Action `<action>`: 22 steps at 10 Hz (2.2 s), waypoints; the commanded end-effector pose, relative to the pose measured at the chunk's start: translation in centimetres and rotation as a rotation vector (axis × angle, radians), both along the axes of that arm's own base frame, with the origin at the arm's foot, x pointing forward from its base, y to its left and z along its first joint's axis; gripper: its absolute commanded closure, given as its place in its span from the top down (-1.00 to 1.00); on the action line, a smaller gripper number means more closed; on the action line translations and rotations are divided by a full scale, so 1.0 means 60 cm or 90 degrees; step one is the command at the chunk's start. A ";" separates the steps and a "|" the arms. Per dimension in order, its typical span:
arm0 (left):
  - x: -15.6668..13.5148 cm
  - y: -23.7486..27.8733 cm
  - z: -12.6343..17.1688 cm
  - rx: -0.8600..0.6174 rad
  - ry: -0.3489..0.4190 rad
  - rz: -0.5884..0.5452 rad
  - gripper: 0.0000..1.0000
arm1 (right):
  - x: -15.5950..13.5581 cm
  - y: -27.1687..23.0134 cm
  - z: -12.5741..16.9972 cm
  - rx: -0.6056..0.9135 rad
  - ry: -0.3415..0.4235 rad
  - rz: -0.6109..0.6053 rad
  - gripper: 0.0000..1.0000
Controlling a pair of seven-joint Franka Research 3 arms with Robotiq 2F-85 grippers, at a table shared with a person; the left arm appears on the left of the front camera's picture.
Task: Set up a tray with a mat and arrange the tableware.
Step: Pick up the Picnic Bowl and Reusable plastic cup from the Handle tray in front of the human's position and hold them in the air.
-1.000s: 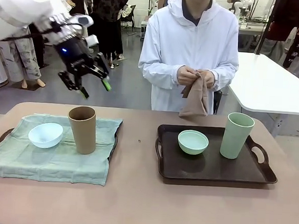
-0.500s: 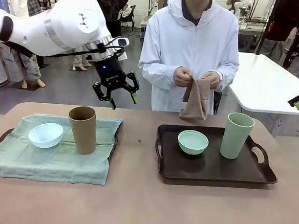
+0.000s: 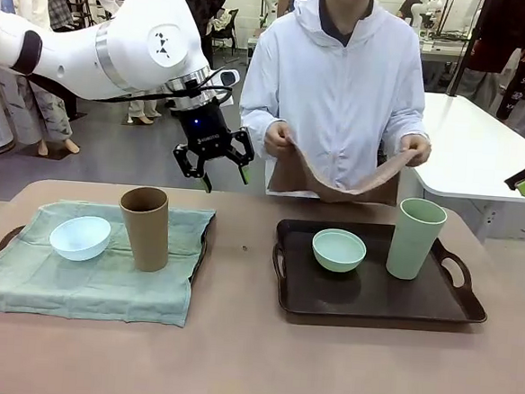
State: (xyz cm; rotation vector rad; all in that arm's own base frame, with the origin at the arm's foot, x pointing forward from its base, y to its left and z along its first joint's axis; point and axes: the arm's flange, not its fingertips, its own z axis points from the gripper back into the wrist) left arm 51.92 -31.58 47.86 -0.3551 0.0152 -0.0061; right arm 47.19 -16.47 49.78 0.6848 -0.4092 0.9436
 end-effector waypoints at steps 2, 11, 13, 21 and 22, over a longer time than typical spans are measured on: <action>0.000 0.000 0.000 0.000 0.000 0.000 0.62 | 0.000 0.000 0.000 0.000 0.000 0.000 1.00; 0.021 -0.176 -0.055 0.046 -0.001 -0.073 0.62 | 0.078 0.068 -0.122 -0.067 -0.266 0.340 1.00; 0.039 -0.204 -0.072 0.039 0.005 -0.065 0.62 | 0.096 0.091 -0.145 -0.038 -0.258 0.326 1.00; 0.038 -0.206 -0.089 0.014 0.007 -0.085 0.62 | 0.096 0.096 -0.141 -0.040 -0.243 0.329 1.00; 0.040 -0.229 -0.106 0.027 -0.012 -0.064 0.62 | 0.099 0.094 -0.141 -0.038 -0.243 0.325 1.00</action>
